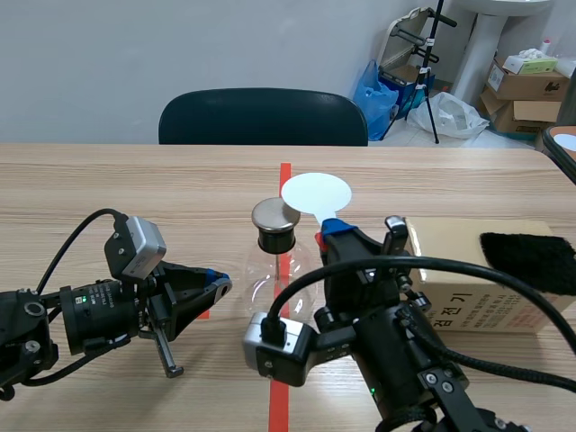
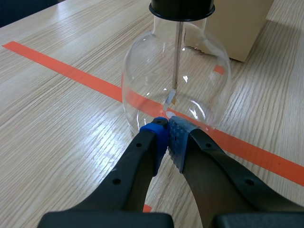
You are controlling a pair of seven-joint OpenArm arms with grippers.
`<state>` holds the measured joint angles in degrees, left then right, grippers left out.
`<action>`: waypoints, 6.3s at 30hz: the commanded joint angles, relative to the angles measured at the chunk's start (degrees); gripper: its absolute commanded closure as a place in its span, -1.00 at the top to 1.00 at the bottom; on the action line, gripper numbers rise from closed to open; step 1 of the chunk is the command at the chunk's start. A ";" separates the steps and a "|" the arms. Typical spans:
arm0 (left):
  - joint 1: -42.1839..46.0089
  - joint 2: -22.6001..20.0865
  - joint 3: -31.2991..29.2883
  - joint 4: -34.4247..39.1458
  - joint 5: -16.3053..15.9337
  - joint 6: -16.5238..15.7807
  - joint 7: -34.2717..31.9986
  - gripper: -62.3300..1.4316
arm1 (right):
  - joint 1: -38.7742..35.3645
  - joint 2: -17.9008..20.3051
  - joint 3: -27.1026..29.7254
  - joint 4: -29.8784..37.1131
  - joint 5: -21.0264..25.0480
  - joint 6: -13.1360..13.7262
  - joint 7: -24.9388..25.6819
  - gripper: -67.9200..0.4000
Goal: Do the electroscope experiment
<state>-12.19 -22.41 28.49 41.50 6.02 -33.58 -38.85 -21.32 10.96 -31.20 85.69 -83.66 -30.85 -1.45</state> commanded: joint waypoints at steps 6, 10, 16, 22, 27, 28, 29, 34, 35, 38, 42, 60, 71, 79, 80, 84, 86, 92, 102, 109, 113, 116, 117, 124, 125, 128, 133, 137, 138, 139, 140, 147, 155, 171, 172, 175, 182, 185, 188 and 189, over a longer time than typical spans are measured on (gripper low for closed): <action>-0.02 -0.50 -0.13 1.25 -0.42 0.02 -0.79 -0.86 | 0.52 0.28 0.15 0.48 -0.04 -0.76 5.09 -0.95; -0.02 -0.50 -0.13 1.25 -0.42 0.02 -0.79 -0.86 | 0.52 0.28 0.15 0.48 -0.04 -0.76 7.10 -0.95; -0.02 -0.50 -0.13 1.25 -0.42 0.02 -0.79 -0.86 | 0.52 0.28 0.15 0.48 -0.04 -0.76 8.35 -0.95; -0.02 -0.50 -0.13 1.25 -0.42 0.02 -0.79 -0.86 | 0.52 0.28 0.15 0.48 -0.04 -0.76 8.94 -0.95; -0.02 -0.50 -0.13 1.25 -0.42 0.02 -0.76 -0.86 | 0.52 0.28 0.15 0.48 -0.04 -0.76 8.94 -0.95; -0.02 -0.50 -0.13 1.25 -0.42 0.02 -0.76 -0.86 | 0.52 0.28 0.15 0.48 -0.04 -0.76 8.94 -0.95; -0.02 -0.50 -0.13 1.25 -0.42 0.02 -0.76 -0.86 | 0.52 0.28 0.15 0.48 -0.04 -0.76 8.94 -0.95; -0.02 -0.50 -0.13 1.25 -0.42 0.02 -0.76 -0.86 | 0.52 0.28 0.15 0.48 -0.04 -0.76 8.92 -0.95; -0.02 -0.50 -0.13 1.25 -0.42 0.02 -0.76 -0.86 | 0.52 0.28 0.15 0.48 -0.04 -0.76 8.92 -0.95; -0.02 -0.50 -0.13 1.25 -0.42 0.02 -0.76 -0.86 | 0.52 0.28 0.15 0.48 -0.04 -0.76 8.92 -0.95; -0.02 -0.50 -0.13 1.25 -0.42 0.02 -0.76 -0.86 | 0.52 0.28 0.15 0.48 -0.04 -0.76 8.92 -0.95; -0.02 -0.52 -0.13 1.25 -0.42 0.02 -0.76 -0.86 | 0.52 0.28 0.15 0.48 -0.04 -0.76 -0.42 -0.95; -0.02 -0.52 -0.13 1.25 -0.42 0.02 -0.76 -0.86 | 0.52 0.28 0.15 0.48 -0.04 -0.76 -16.94 -0.95; -0.02 -0.52 -0.13 1.25 -0.42 0.02 -0.76 -0.86 | 0.52 0.28 0.15 0.48 -0.04 -0.76 -24.37 -0.95; -0.02 -0.52 -0.13 1.25 -0.42 0.02 -0.76 -0.86 | 0.52 0.28 0.15 0.48 -0.04 -0.76 -24.79 -0.95; -0.02 -0.52 -0.13 1.25 -0.42 0.02 -0.76 -0.86 | 0.52 0.28 0.15 0.48 -0.04 -0.76 -25.40 -0.95; -0.02 -0.52 -0.13 1.25 -0.42 0.02 -0.76 -0.86 | 0.52 0.28 0.15 0.48 -0.04 -0.76 -25.31 -0.95; -0.02 -0.52 -0.13 1.25 -0.42 0.02 -0.76 -0.86 | 0.52 0.28 0.15 0.48 -0.04 -0.76 -21.38 -0.95; -0.02 -0.52 -0.13 1.25 -0.42 0.02 -0.76 -0.86 | 0.52 0.28 0.15 0.48 -0.04 -0.76 -8.83 -0.95; -0.02 -0.52 -0.13 1.25 -0.42 0.02 -0.76 -0.86 | 0.52 0.28 0.15 0.48 -0.04 -0.76 0.55 -0.95; -0.02 -0.52 -0.13 1.25 -0.42 0.02 -0.76 -0.86 | 0.52 0.28 0.15 0.48 -0.04 -0.76 4.92 -0.95; -0.02 -0.52 -0.13 1.25 -0.42 0.02 -0.76 -0.86 | 0.52 0.28 0.15 0.48 -0.04 -0.76 7.54 -0.95; -0.02 -0.52 -0.13 1.25 -0.42 0.02 -0.76 -0.86 | 0.52 0.28 0.15 0.48 -0.04 -0.76 8.24 -0.95; -0.02 -0.52 -0.13 1.25 -0.42 0.02 -0.76 -0.86 | 0.52 0.28 0.15 0.48 -0.04 -0.76 9.57 -0.95; -0.02 -0.52 -0.13 1.25 -0.42 0.02 -0.76 -0.86 | 0.52 0.28 0.15 0.48 -0.04 -0.76 9.57 -0.95; -0.02 -0.52 -0.13 1.25 -0.42 0.02 -0.76 -0.86 | 0.52 0.28 0.15 0.48 -0.04 -0.76 9.55 -0.95; -0.02 -0.66 -0.13 1.25 -0.42 0.00 -0.79 -0.86 | 0.52 0.28 0.15 0.48 -0.04 -0.76 9.55 -0.95; -0.02 -0.66 -0.13 1.25 -0.42 0.00 -0.79 -0.86 | 0.52 0.28 0.15 0.48 -0.04 -0.76 9.55 -0.95; -0.02 -0.66 -0.13 1.25 -0.42 0.00 -0.79 -0.86 | 0.52 0.28 0.15 0.48 -0.04 -0.76 9.55 -0.95; -0.02 -0.66 -0.13 1.25 -0.42 0.00 -0.79 -0.86 | 0.52 0.28 0.15 0.48 -0.04 -0.76 9.55 -0.95; -0.02 -0.66 -0.13 1.25 -0.42 0.00 -0.79 -0.86 | 0.52 0.28 0.15 0.48 -0.04 -0.76 9.55 -0.95; -0.02 -0.66 -0.13 1.25 -0.42 0.00 -0.79 -0.86 | 0.52 0.28 0.15 0.48 -0.04 -0.76 9.55 -0.95; -0.02 -0.66 -0.13 1.25 -0.42 0.00 -0.79 -0.86 | 0.52 0.28 0.15 0.48 -0.04 -0.76 9.53 -0.95; -0.02 -0.66 -0.13 1.25 -0.42 0.00 -0.79 -0.86 | 0.50 0.28 0.15 0.48 -0.04 -0.76 -0.42 -0.95; -0.02 -0.66 -0.13 1.25 -0.42 0.00 -0.79 -0.86 | 0.50 0.28 0.15 0.48 -0.04 -0.76 -1.60 -0.95; -0.02 -0.66 -0.13 1.25 -0.42 0.00 -0.79 -0.86 | 0.50 0.28 0.15 0.48 -0.04 -0.76 -5.14 -0.95; -0.02 -0.66 -0.13 1.25 -0.42 0.00 -0.79 -0.86 | 0.50 0.28 0.15 0.48 -0.04 -0.76 -14.05 -0.95; -0.02 -0.63 -0.13 1.25 -0.42 0.00 -0.79 -0.86 | 0.50 0.28 0.15 0.48 -0.04 -0.76 -17.62 -0.95; -0.02 -0.63 -0.13 1.25 -0.42 0.00 -0.79 -0.86 | 0.50 0.28 0.15 0.48 -0.04 -0.76 -20.90 -0.95; -0.02 -0.63 -0.13 1.25 -0.42 0.00 -0.79 -0.86 | 0.50 0.28 0.15 0.48 -0.04 -0.76 -21.79 -0.95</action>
<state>-12.19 -22.90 28.49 41.50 6.02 -33.47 -38.85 -21.32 10.96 -31.20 85.69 -83.66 -30.85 -22.94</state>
